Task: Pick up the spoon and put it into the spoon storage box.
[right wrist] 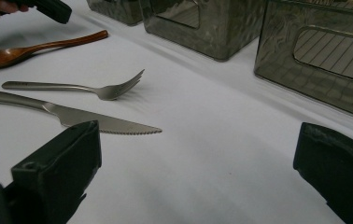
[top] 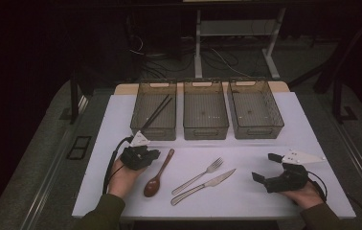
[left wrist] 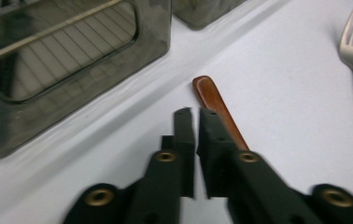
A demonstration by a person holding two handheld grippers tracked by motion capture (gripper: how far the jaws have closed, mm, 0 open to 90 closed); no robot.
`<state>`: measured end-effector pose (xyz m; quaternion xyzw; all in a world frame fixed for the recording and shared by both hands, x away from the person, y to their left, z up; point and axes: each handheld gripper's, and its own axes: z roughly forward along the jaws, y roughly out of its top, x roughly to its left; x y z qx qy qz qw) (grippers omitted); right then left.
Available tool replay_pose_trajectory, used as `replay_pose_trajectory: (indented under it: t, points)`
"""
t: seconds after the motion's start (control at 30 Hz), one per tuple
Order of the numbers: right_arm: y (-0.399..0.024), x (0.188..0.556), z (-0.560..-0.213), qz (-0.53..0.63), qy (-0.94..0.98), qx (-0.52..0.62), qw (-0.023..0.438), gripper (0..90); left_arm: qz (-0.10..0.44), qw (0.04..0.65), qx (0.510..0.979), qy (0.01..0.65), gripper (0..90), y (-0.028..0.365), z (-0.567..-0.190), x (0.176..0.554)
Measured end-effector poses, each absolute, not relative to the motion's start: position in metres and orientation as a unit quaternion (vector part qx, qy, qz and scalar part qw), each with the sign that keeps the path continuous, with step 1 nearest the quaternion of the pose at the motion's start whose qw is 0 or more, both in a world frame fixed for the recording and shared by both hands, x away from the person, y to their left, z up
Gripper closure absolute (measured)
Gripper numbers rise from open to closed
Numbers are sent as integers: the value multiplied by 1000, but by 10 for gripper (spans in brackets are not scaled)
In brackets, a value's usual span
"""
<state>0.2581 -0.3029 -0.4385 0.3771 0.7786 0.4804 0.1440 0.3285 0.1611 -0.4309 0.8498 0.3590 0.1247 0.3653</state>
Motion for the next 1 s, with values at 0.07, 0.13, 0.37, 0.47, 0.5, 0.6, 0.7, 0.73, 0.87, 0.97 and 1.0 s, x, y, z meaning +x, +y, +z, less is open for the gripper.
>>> replay_pose_trajectory:
  t: [0.07,0.13,0.37,0.47,0.5,0.6,0.7,0.73,0.87,0.97,1.0]
  points:
    - [-303,258,-438,479,779,379,143,3,121,358,855,354,888,157,-434,331]
    - [-303,258,-439,480,779,378,144,3,116,358,857,352,889,153,-435,332]
    - [-303,257,-439,479,779,378,144,3,112,345,867,343,889,146,-439,332]
    - [-303,258,-439,480,779,377,144,3,111,342,869,341,888,145,-441,332]
    - [-303,258,-439,480,779,377,144,3,108,341,868,344,889,144,-442,332]
    - [-303,258,-439,480,779,376,144,3,103,338,873,335,889,142,-443,332]
    - [-303,257,-438,480,779,376,144,3,94,344,873,332,889,141,-444,332]
    - [-303,257,-438,480,780,376,144,3,90,345,874,330,889,141,-444,332]
    - [-303,258,-439,480,780,375,144,3,74,350,877,319,889,136,-444,331]
    - [-303,258,-439,479,780,375,145,3,65,354,881,307,890,131,-444,329]
    - [-303,258,-439,479,781,374,145,3,62,355,882,304,889,129,-444,328]
